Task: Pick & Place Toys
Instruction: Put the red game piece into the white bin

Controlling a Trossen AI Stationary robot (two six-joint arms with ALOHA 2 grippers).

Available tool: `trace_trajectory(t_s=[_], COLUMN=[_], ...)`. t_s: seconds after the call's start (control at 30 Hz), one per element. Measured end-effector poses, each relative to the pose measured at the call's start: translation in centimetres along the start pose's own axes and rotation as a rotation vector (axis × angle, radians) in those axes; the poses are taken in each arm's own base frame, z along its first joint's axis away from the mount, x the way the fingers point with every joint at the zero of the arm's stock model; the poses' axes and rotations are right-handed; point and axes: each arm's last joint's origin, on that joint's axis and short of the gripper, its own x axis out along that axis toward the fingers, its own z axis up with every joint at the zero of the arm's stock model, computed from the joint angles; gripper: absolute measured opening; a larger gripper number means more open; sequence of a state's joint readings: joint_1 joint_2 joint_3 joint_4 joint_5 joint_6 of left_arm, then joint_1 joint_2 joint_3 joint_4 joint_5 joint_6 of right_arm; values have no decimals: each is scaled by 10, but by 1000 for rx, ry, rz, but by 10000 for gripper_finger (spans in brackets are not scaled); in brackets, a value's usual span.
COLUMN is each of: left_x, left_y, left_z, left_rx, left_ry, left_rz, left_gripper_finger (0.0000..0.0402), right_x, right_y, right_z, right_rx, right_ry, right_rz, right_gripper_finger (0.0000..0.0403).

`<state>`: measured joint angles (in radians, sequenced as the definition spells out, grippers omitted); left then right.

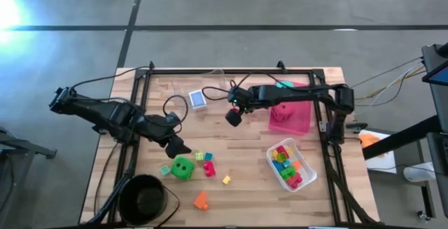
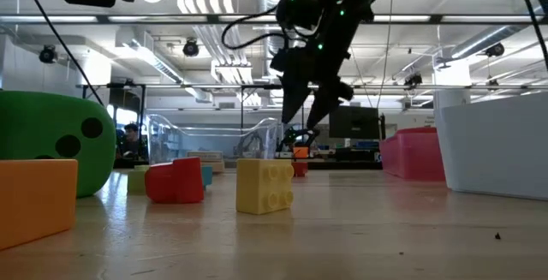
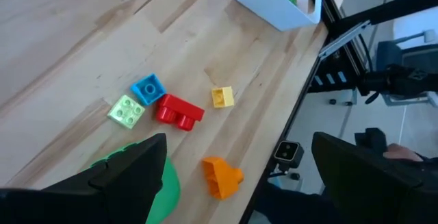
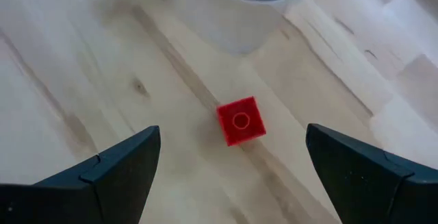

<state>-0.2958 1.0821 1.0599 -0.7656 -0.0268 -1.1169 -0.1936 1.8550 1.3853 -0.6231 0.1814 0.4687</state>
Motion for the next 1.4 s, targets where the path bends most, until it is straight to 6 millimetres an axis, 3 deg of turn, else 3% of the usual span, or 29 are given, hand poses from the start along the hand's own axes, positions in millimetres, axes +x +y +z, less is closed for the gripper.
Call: trace_trajectory(t_s=[0.47, 0.83, 1.4], left_x=[1, 1, 1], left_y=[3, 3, 3], left_z=[-2, -3, -3], left_rx=[-44, -88, -152], left_ry=[13, 19, 31], left_rz=[27, 25, 19], left_gripper_finger=[370, 370, 370], right_x=[56, 68, 86], right_y=[2, 2, -5], right_z=[-11, -14, -17], right_rx=[-196, -219, -202], right_ry=[84, 89, 137], right_rz=[-37, -38, -28], right_gripper_finger=[360, 357, 238])
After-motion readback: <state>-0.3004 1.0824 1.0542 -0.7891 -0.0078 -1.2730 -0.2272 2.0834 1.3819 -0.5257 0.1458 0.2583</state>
